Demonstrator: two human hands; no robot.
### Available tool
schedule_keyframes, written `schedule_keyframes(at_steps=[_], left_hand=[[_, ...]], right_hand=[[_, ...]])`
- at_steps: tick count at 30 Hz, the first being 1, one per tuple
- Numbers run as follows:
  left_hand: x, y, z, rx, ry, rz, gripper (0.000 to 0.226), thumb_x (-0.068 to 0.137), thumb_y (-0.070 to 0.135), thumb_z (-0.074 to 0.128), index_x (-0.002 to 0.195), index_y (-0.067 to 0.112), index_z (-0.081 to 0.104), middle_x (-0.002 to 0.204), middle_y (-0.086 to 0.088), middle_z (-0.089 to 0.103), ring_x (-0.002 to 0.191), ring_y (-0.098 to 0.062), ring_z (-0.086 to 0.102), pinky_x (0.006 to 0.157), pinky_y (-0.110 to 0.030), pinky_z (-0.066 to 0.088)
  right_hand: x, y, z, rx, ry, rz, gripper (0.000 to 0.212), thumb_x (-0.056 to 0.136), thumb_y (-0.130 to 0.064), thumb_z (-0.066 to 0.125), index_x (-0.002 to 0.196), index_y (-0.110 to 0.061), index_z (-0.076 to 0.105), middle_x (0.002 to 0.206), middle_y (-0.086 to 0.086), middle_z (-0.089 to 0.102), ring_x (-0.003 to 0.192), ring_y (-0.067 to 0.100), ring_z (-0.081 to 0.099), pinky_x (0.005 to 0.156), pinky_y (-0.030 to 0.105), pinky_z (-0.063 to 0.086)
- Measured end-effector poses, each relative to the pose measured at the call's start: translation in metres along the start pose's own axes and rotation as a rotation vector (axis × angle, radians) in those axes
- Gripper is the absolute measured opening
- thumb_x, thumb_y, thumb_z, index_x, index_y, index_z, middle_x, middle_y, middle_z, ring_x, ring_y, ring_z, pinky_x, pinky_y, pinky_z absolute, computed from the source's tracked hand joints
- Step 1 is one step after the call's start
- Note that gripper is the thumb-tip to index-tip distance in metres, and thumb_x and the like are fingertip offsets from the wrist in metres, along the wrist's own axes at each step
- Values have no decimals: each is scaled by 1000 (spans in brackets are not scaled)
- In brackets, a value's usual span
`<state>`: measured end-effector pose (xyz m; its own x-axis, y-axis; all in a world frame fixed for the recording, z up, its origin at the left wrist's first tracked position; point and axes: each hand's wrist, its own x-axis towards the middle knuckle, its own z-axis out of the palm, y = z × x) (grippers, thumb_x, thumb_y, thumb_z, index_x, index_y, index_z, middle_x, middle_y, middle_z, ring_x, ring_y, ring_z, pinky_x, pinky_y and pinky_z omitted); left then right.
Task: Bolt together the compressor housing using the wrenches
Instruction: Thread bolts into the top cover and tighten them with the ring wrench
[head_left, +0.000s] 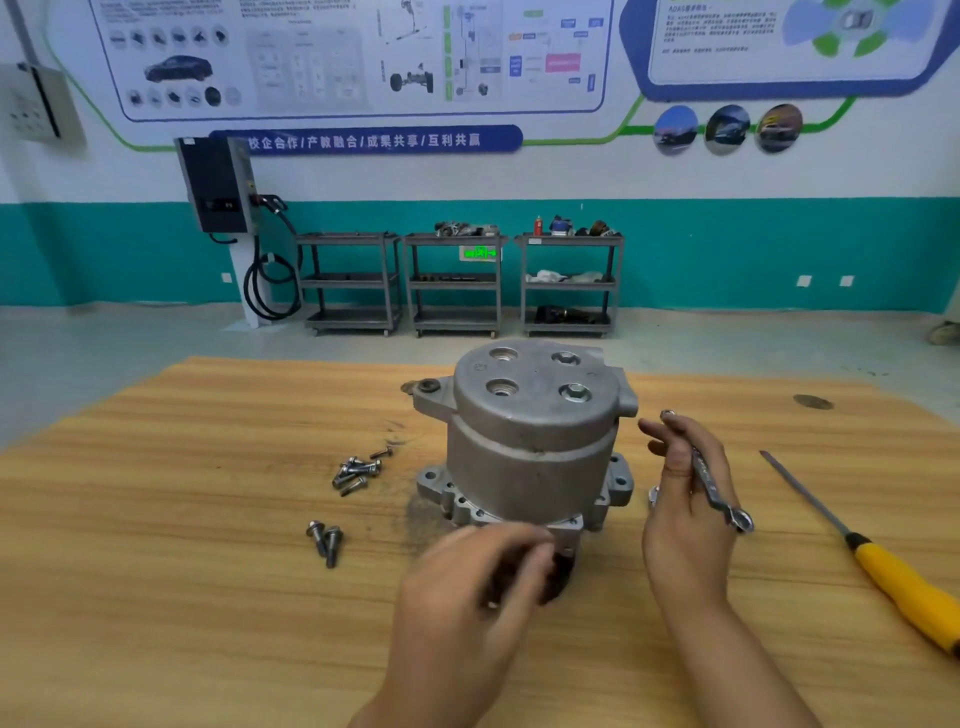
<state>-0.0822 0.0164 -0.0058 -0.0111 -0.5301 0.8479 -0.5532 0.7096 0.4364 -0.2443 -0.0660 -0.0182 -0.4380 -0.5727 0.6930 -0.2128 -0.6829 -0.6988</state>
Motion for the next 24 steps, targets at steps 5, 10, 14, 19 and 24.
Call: schedule_keyframes(at_steps=[5, 10, 14, 19, 24], left_hand=[[-6, -59, -47, 346, -20, -393, 15, 76, 7, 75, 82, 19, 69, 71, 14, 62, 66, -4, 58, 60, -9, 39], [-3, -108, -80, 726, -308, -801, 42, 83, 31, 67, 122, 18, 60, 116, -15, 54, 110, -34, 50, 96, -35, 37], [-13, -122, -74, 831, -427, -782, 52, 87, 47, 57, 135, 32, 47, 122, -10, 46, 114, -30, 43, 100, -31, 30], [-20, -124, -66, 780, -378, -700, 38, 90, 34, 57, 127, 30, 57, 110, -8, 49, 104, -29, 46, 93, -32, 34], [-23, -121, -68, 588, -330, -647, 21, 86, 15, 65, 106, 16, 69, 92, -4, 58, 91, -27, 54, 79, -30, 39]], right_hand=[[-7, 9, 0, 30, -80, 109, 25, 93, -39, 37, 108, -29, 54, 103, -10, 67, 92, -2, 62, 78, 11, 47], [-7, 10, 5, -19, -161, 145, 19, 94, -40, 37, 102, -38, 54, 98, -15, 65, 93, -5, 61, 76, 7, 44], [-7, 10, 5, -32, -178, 161, 19, 94, -41, 36, 99, -39, 54, 103, -11, 64, 98, -2, 59, 79, 8, 44], [-7, 10, 7, -9, -173, 208, 22, 95, -38, 36, 100, -32, 56, 100, -13, 64, 96, -2, 59, 81, 15, 46], [-7, 12, 7, -21, -156, 244, 21, 100, -27, 37, 101, -26, 57, 98, -15, 64, 95, -1, 58, 82, 23, 46]])
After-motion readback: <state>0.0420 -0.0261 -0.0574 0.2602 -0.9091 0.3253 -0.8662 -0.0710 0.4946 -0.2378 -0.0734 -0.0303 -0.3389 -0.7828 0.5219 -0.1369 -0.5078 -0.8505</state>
